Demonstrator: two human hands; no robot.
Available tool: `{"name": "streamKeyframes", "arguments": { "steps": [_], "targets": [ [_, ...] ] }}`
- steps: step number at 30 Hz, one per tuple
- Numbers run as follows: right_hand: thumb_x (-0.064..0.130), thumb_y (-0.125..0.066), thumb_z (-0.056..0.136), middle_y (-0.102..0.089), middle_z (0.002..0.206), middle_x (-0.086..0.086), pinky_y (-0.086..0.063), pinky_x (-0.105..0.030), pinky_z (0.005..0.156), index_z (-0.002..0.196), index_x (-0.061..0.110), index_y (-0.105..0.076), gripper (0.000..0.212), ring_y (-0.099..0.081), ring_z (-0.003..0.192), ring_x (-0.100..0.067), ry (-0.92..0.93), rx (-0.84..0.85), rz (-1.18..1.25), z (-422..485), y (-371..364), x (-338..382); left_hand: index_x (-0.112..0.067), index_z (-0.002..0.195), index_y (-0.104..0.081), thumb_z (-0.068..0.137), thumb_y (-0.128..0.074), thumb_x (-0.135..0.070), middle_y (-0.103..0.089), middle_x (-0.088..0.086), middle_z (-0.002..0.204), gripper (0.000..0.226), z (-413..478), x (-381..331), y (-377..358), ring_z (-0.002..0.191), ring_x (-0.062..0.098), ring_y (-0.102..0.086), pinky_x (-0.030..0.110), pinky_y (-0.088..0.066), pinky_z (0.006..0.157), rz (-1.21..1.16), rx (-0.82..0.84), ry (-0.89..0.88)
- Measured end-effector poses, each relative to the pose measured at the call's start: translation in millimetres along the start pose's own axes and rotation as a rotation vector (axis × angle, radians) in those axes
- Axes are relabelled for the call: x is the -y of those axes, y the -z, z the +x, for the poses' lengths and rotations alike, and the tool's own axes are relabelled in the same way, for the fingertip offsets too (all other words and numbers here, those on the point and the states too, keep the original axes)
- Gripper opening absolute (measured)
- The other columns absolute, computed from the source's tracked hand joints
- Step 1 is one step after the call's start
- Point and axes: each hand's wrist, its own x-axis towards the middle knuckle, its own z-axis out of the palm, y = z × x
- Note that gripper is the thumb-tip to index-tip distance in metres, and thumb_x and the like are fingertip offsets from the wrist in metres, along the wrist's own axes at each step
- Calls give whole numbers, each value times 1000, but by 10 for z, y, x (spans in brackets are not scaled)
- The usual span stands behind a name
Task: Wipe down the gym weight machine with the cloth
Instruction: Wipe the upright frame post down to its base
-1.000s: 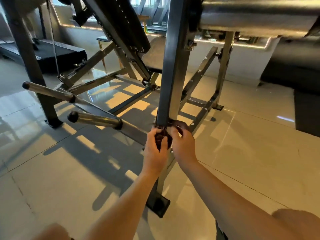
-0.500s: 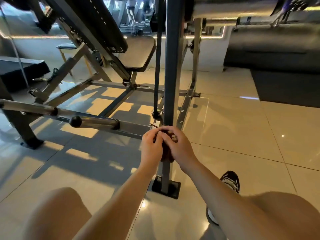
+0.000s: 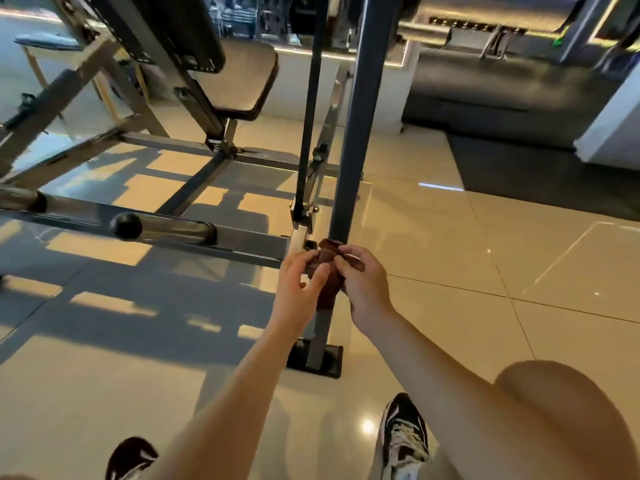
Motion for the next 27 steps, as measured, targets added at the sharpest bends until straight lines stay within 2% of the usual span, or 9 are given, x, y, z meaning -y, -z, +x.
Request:
{"name": "streamKeyframes", "arguments": {
  "steps": [3,8,12,15,17,20,23,25,27],
  "targets": [
    [17,-55,103,-69,108,9,-56,-41,96,104,34,-69,22,-64,105,-14,-12,-31,-75,13,-162,-79,-33,144,-41,106,-50,-31,-53,-10,132,39,50,95,-27,120,10,-56,20,-56,87,-179,85,109],
    [19,-58,101,-62,114,8,-51,-28,94,103,34,-67,18,-59,109,-8,119,-269,-168,151,-183,-123,-44,128,-45,106,-49,-28,-52,-30,109,27,321,133,55,100,-7,-53,9,-48,74,-133,13,123],
    [28,-63,100,-59,124,18,-48,-29,101,123,34,-58,25,-56,116,-1,151,-313,-164,335,-121,-28,-42,128,-47,107,-48,-27,-55,-26,114,26,635,177,88,107,-4,-54,25,-47,101,-187,-51,142],
    [32,-60,101,-58,125,24,-46,-16,93,133,35,-52,33,-56,116,4,227,-227,-231,433,-248,125,-36,144,-47,107,-45,-33,-49,-11,147,37,785,70,-95,135,7,-46,34,-42,112,-196,40,73],
    [32,-61,101,-59,119,26,-48,-18,92,126,36,-50,28,-59,112,3,273,-248,-273,476,-312,170,-37,147,-45,108,-43,-33,-39,-13,156,39,845,85,-172,142,3,-37,26,-35,114,-199,77,10],
    [31,-62,101,-58,117,26,-50,-20,93,124,38,-47,28,-60,110,1,279,-288,-309,507,-342,171,-45,138,-49,107,-46,-24,-42,-16,153,37,838,332,-142,138,-3,-37,9,-33,107,-145,132,29],
    [31,-60,101,-55,123,17,-51,-15,83,125,38,-41,32,-59,114,-6,284,-345,-368,487,-432,122,-56,122,-49,105,-48,-17,-49,-11,148,43,792,583,-94,140,9,-43,23,-39,113,-153,203,174],
    [30,-59,101,-51,129,15,-54,-24,91,124,41,-38,33,-55,120,-8,346,-386,-460,479,-495,93,-57,121,-48,105,-50,-18,-56,-11,141,42,831,564,-76,135,10,-50,36,-43,114,-189,210,220],
    [27,-60,101,-47,130,20,-50,-27,100,126,42,-41,34,-49,122,0,416,-403,-522,487,-539,134,-55,127,-45,105,-52,-25,-63,-12,130,37,941,364,-37,123,9,-59,38,-51,105,-239,167,181]
  ]
}}
